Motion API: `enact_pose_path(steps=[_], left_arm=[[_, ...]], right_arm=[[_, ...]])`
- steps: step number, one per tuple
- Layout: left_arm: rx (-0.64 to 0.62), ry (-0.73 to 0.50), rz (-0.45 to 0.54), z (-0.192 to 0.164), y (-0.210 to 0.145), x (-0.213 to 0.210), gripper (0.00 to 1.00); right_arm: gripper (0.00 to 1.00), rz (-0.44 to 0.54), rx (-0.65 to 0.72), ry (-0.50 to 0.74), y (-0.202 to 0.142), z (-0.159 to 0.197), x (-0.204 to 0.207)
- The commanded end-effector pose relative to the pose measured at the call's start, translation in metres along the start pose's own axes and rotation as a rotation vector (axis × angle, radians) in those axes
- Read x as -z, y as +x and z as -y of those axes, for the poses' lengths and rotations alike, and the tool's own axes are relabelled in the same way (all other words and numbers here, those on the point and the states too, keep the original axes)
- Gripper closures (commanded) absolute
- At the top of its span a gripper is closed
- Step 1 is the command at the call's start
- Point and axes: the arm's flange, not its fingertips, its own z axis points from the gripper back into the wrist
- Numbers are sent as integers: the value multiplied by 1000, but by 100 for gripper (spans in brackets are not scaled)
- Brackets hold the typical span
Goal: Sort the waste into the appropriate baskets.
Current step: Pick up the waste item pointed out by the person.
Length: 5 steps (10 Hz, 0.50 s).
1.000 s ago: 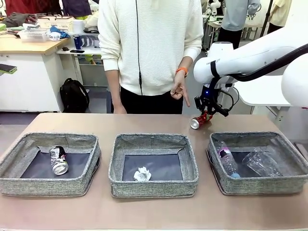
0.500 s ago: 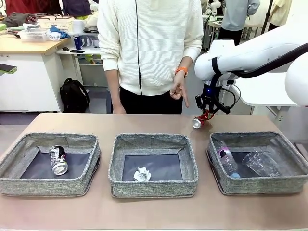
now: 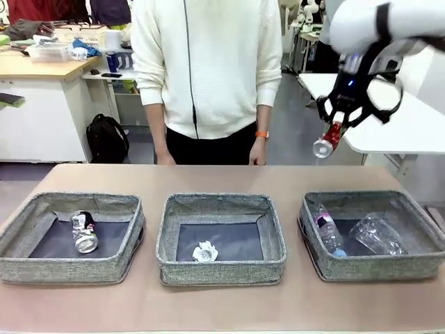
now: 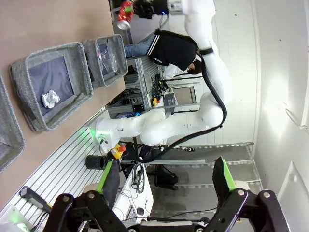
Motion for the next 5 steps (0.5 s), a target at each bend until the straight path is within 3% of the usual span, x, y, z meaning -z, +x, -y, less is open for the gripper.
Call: enact_pose_path(steps=[1, 4, 5], left_arm=[[21, -23, 0, 2, 1, 0, 0], [21, -23, 0, 2, 1, 0, 0], [21, -23, 0, 2, 1, 0, 0]], right_arm=[[81, -94, -217, 81, -55, 33, -16], [81, -266, -562, 193, -116, 67, -33], [81, -197, -428, 283, -99, 72, -26]])
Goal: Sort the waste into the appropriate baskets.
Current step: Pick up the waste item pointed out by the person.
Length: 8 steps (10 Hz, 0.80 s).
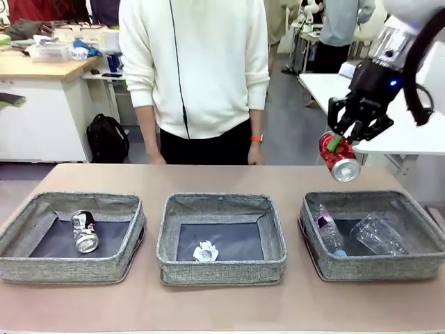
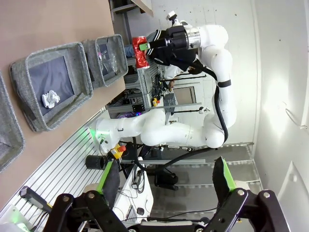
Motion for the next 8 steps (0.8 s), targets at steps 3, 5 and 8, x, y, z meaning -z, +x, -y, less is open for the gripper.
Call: enact_pose_path(steps=[3, 5, 8], left_arm=[[21, -24, 0, 2, 1, 0, 0], [21, -24, 0, 2, 1, 0, 0], [21, -24, 0, 2, 1, 0, 0]], right_arm=[[74, 0, 3, 0, 0, 4, 1], [74, -58, -22, 12, -2, -50, 6], [74, 7, -81, -154, -41, -192, -25]])
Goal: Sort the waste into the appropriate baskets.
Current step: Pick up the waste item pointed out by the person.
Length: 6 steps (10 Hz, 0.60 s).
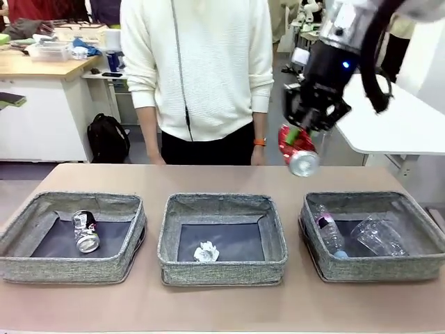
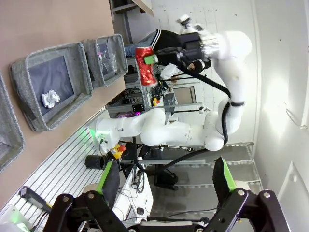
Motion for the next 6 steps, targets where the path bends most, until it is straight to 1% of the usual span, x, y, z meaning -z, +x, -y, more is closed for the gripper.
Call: enact_pose_path(steps=[1, 2, 3, 4, 6], left_arm=[[23, -24, 2, 2, 0, -1, 0], [23, -24, 2, 2, 0, -1, 0], [23, -24, 2, 2, 0, -1, 0], [23, -24, 2, 2, 0, -1, 0], [23, -24, 2, 2, 0, -1, 0]], right_arm=[[74, 17, -14, -56, 2, -59, -32], [74, 25, 2, -16, -9, -88, -47], [74, 73, 67, -22, -15, -112, -64], [74, 81, 53, -63, -21, -125, -79], [74, 105, 53, -157, -24, -137, -108]])
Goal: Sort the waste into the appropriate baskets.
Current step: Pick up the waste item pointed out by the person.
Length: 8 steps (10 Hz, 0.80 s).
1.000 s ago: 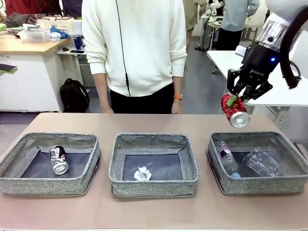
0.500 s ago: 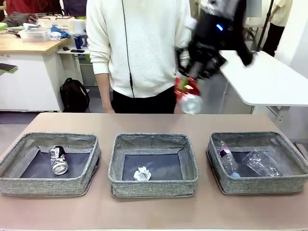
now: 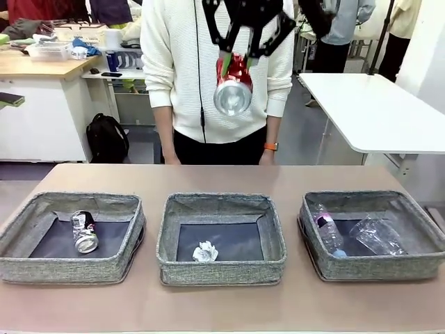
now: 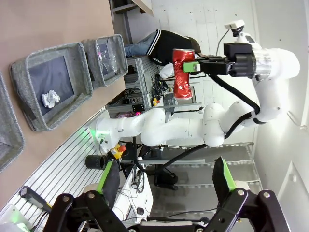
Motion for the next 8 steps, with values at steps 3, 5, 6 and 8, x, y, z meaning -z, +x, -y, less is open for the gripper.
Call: enact_pose_path(steps=[3, 5, 6, 8], left_arm=[[23, -24, 1, 2, 0, 0, 0], [23, -24, 1, 2, 0, 0, 0], [23, -24, 1, 2, 0, 0, 0], [23, -24, 1, 2, 0, 0, 0]], right_arm=[[74, 112, 36, -85, -6, -22, -68], [74, 148, 67, -95, -13, -20, -83], [74, 128, 50, -96, -14, -19, -80], [74, 62, 17, -114, -7, -18, -71]])
